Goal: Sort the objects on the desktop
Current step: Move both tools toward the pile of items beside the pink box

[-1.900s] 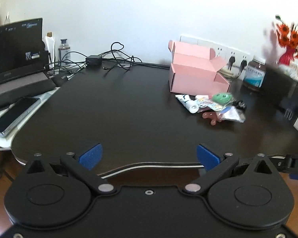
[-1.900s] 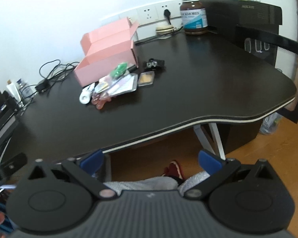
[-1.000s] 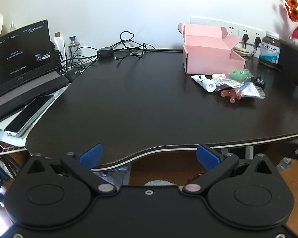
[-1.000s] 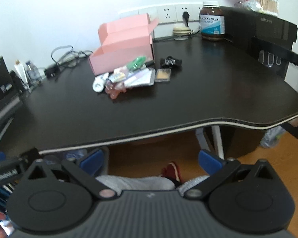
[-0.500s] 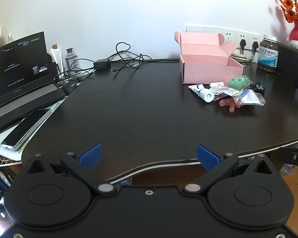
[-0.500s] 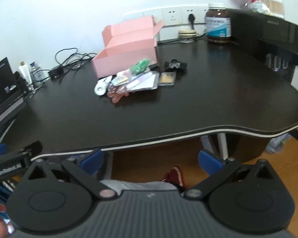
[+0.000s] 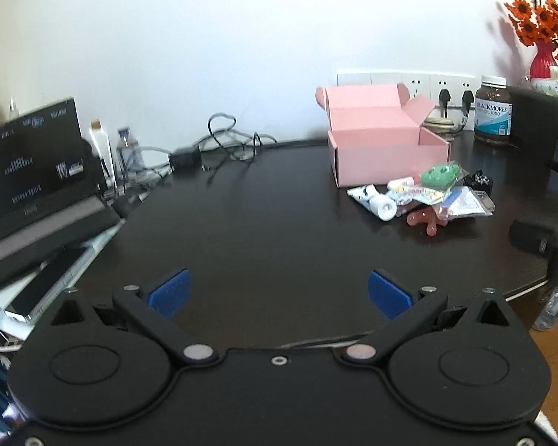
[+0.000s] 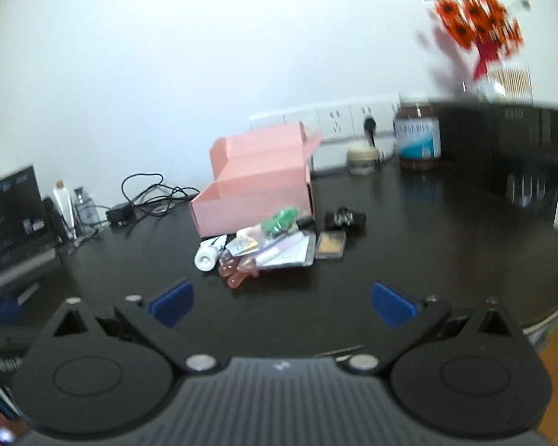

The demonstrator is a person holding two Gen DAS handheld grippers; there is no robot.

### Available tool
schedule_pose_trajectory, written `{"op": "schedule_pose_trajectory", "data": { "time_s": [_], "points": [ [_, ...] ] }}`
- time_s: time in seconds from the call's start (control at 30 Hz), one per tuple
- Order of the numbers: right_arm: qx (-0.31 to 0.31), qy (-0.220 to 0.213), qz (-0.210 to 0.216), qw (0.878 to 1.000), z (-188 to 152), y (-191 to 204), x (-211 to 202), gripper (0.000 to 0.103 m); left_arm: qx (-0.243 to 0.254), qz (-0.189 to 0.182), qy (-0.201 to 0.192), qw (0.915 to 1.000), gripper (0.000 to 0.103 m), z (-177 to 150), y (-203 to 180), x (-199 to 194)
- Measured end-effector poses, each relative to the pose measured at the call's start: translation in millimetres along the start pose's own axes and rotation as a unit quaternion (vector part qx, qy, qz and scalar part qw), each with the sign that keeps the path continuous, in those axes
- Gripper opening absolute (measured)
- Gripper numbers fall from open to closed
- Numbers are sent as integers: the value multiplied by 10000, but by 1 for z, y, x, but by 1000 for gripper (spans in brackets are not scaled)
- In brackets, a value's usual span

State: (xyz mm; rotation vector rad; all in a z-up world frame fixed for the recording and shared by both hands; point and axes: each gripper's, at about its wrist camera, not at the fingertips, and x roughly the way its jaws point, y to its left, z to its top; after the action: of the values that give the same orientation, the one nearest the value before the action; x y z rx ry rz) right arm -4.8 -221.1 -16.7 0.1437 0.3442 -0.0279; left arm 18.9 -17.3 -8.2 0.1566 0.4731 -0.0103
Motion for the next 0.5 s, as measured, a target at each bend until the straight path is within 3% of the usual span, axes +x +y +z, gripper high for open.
{"op": "schedule_pose_trajectory", "data": {
  "time_s": [0.1, 0.2, 0.37, 0.5],
  "points": [
    [-418, 4, 29, 9991, 2, 9, -3, 102, -2, -53, -11, 10000, 103, 3, -1, 1],
    [-237, -11, 49, 9997, 14, 3, -7, 102, -44, -68, 117, 9999, 103, 6, -2, 6],
    [-160, 177, -262, 9994, 15, -5, -3, 102, -174, -198, 261, 9993, 103, 6, -2, 9],
    [-226, 310, -267, 9989, 11, -10, 3, 102, -391, -291, 158, 9987, 103, 6, 3, 8]
  ]
}}
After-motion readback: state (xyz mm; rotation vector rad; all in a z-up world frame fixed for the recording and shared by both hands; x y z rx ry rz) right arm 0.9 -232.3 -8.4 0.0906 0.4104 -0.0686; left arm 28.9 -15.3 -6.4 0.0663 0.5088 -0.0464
